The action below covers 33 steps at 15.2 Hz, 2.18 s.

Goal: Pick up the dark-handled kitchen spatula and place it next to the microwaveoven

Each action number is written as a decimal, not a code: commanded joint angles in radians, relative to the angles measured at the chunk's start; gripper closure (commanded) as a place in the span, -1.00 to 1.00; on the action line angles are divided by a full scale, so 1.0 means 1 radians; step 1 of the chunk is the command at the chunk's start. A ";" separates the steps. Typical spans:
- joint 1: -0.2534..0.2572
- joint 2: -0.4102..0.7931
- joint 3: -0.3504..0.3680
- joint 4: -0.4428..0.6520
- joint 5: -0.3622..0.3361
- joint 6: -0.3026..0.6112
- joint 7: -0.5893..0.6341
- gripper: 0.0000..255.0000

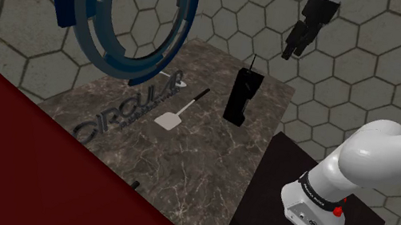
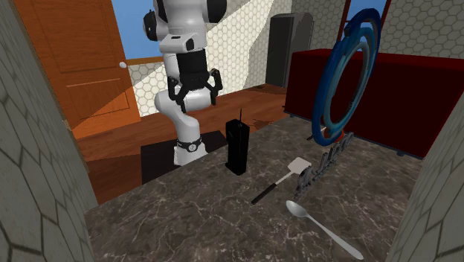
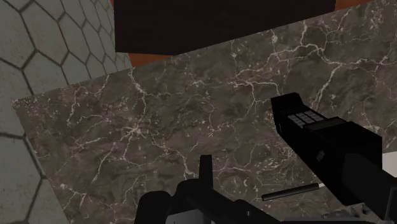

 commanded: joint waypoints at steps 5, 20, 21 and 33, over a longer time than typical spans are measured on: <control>-0.023 -0.032 0.125 -0.092 0.073 0.080 0.258 -1.00; -0.183 0.288 0.645 -0.071 0.213 0.455 1.249 -1.00; -0.207 0.330 0.682 -0.052 0.199 0.478 1.321 -1.00; -0.368 0.739 0.894 0.092 -0.121 0.653 1.920 -1.00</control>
